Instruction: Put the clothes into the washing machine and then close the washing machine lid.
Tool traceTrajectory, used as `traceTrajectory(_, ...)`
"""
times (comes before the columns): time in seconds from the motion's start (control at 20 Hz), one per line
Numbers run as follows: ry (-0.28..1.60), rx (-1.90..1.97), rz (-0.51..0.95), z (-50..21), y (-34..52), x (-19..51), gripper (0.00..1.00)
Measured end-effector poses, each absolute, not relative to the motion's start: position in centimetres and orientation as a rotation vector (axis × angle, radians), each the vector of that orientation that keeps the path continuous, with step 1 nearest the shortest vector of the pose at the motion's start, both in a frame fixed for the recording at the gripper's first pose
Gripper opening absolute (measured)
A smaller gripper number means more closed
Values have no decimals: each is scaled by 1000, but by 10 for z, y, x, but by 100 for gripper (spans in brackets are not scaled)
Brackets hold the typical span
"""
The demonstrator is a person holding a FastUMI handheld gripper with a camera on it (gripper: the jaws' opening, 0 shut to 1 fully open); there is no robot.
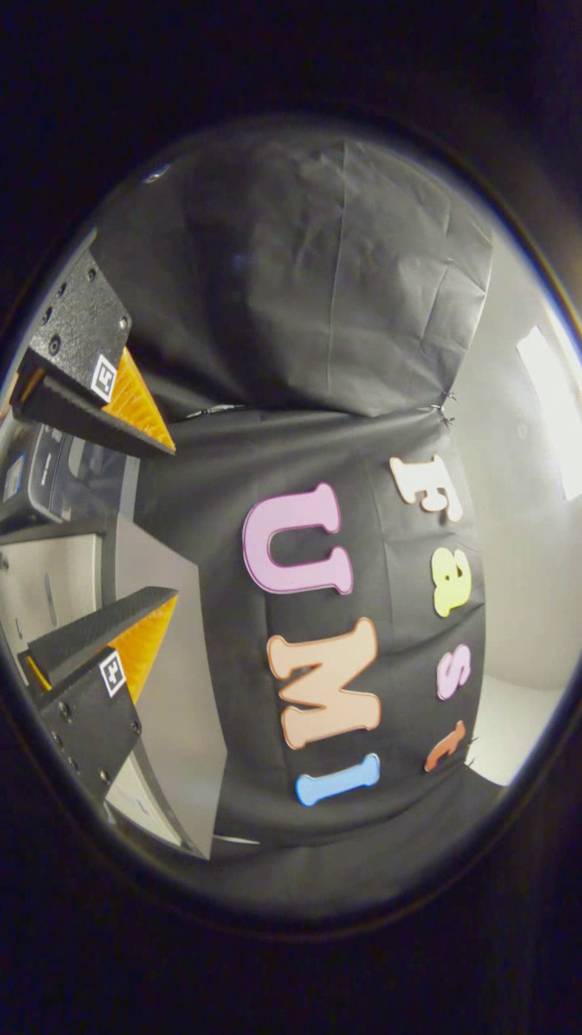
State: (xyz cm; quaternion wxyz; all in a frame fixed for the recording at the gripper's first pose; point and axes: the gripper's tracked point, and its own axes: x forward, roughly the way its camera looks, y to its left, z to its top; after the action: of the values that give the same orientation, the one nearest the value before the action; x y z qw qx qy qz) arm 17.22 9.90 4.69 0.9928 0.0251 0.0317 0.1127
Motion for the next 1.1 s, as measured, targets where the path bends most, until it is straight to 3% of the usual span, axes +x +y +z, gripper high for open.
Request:
traceTrajectory(0.65, -33, -74, 51, -5, -6, 97, 96)
traceTrajectory(1.1, -32, -161, 50, -56, -23, 65, 97)
